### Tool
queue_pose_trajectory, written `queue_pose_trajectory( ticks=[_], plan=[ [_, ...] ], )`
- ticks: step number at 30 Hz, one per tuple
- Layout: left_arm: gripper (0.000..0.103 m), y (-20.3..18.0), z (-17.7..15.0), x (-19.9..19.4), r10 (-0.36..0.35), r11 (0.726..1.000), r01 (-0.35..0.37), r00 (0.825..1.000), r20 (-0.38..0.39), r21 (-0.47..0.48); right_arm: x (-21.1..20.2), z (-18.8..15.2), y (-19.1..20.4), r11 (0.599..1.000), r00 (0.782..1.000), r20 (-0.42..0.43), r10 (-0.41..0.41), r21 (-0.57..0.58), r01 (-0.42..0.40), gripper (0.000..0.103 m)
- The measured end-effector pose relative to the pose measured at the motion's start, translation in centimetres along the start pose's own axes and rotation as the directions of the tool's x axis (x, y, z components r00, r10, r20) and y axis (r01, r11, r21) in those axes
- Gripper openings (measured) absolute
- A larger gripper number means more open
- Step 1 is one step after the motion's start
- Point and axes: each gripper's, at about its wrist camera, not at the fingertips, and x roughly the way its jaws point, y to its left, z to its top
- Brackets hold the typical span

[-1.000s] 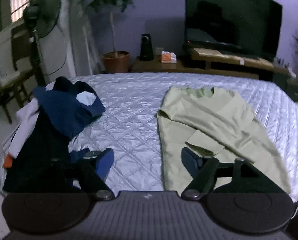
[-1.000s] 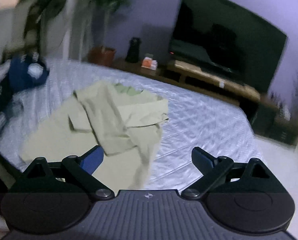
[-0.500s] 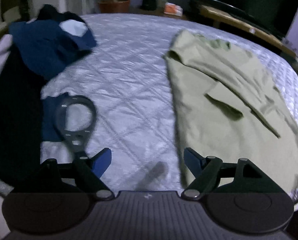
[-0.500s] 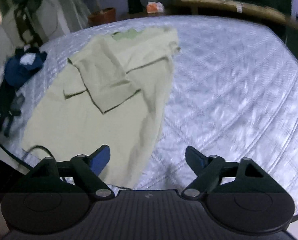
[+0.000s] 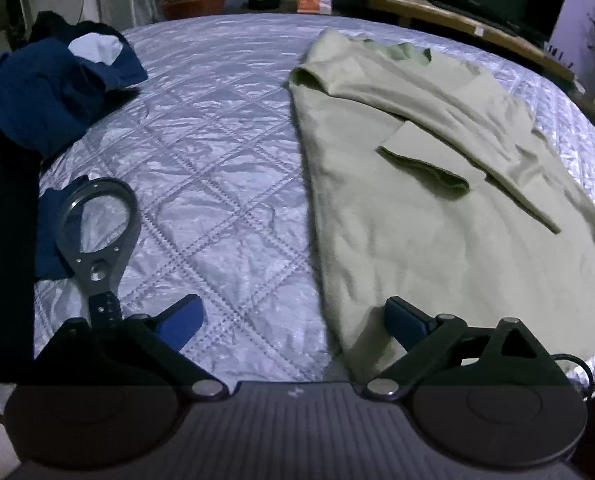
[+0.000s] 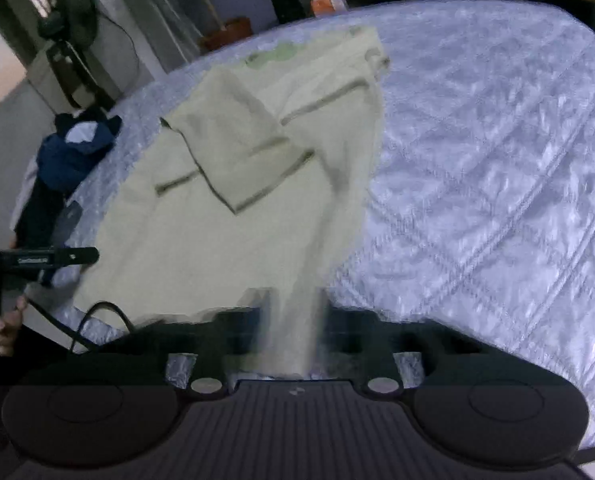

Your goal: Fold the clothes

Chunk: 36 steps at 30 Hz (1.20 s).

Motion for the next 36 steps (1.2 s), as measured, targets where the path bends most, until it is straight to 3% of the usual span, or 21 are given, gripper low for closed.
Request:
queue_pose_trajectory(
  ticks=[1,4,6,7,9,12,14,17,21,22,24,28,29,31,32,33,34,35,36],
  plan=[
    [0.088,0.2,0.0,-0.2,-0.002,1.000,0.002,1.000,0.005,-0.011,-0.1,-0.1,-0.1,1.000,1.000,0.004,0.007,0.008,-0.007,0.014],
    [0.065,1.0,0.0,-0.9,-0.013,0.998,0.014,1.000,0.026,-0.061,-0.3,-0.2,-0.6,0.998,0.999,0.022,0.030,0.054,-0.031,0.008],
    [0.041,1.7,0.0,-1.3,-0.028,0.995,0.031,0.999,0.034,-0.096,-0.8,-0.3,-1.0,0.995,0.998,0.046,0.046,0.088,-0.050,0.007],
    [0.034,2.0,-0.1,-1.4,-0.036,0.993,0.040,0.999,0.037,-0.114,-1.0,-0.3,-1.0,0.994,0.997,0.056,0.052,0.098,-0.057,0.007],
    [0.008,2.3,-0.3,-1.7,-0.061,0.989,0.066,0.997,0.037,-0.136,-1.6,-0.1,-1.0,0.992,0.995,0.076,0.061,0.107,-0.069,0.007],
    [0.007,2.3,-0.7,-2.3,-0.096,0.984,0.101,0.995,0.038,-0.144,-1.9,0.4,-0.8,0.992,0.994,0.084,0.063,0.103,-0.072,0.007],
    [0.009,2.5,-0.9,-2.4,-0.129,0.976,0.132,0.991,0.028,-0.171,-1.8,0.7,-0.7,0.992,0.995,0.076,0.068,0.104,-0.076,0.007],
    [0.022,3.8,-0.9,-2.2,-0.220,0.932,0.222,0.975,0.036,-0.286,-1.5,0.7,-0.5,0.991,0.994,0.068,0.080,0.098,-0.087,0.007],
    [0.046,4.8,-1.1,-1.9,-0.339,0.840,0.329,0.939,0.055,-0.431,-1.4,0.6,-0.4,0.990,0.994,0.069,0.089,0.100,-0.096,0.008],
    [0.050,4.8,-1.3,-1.9,-0.357,0.827,0.345,0.932,0.059,-0.444,-1.4,0.6,-0.5,0.990,0.993,0.071,0.091,0.101,-0.098,0.008],
    [0.069,4.7,-1.6,-1.7,-0.390,0.803,0.376,0.918,0.068,-0.463,-1.4,0.6,-0.6,0.990,0.993,0.071,0.094,0.103,-0.101,0.008],
    [0.091,4.2,-1.3,-0.4,-0.421,0.767,0.417,0.901,0.110,-0.488,-1.3,0.5,-0.7,0.987,0.992,0.072,0.105,0.110,-0.113,0.009],
    [0.094,4.0,-1.2,-0.2,-0.421,0.764,0.421,0.900,0.116,-0.489,-1.2,0.5,-0.7,0.987,0.992,0.071,0.106,0.111,-0.114,0.009],
    [0.091,3.4,-0.9,0.0,-0.403,0.784,0.407,0.908,0.114,-0.468,-1.1,0.5,-0.6,0.988,0.992,0.071,0.105,0.109,-0.112,0.009],
    [0.078,3.1,-0.8,-0.1,-0.388,0.803,0.392,0.915,0.106,-0.448,-1.2,0.6,-0.6,0.988,0.992,0.072,0.104,0.108,-0.112,0.009],
    [0.055,2.9,-0.8,-0.1,-0.371,0.820,0.373,0.924,0.094,-0.434,-1.2,0.6,-0.6,0.988,0.992,0.075,0.104,0.108,-0.111,0.010],
    [0.045,3.0,-0.8,0.0,-0.358,0.826,0.357,0.930,0.082,-0.435,-1.1,0.7,-0.7,0.988,0.992,0.076,0.103,0.109,-0.111,0.010],
    [0.017,3.1,-0.9,0.3,-0.360,0.823,0.348,0.931,0.062,-0.448,-1.1,0.8,-0.7,0.988,0.992,0.076,0.103,0.111,-0.111,0.010],
    [0.005,3.4,-1.2,1.0,-0.388,0.800,0.356,0.921,0.036,-0.483,-1.0,0.9,-0.7,0.987,0.992,0.076,0.102,0.113,-0.111,0.010]
  ],
)
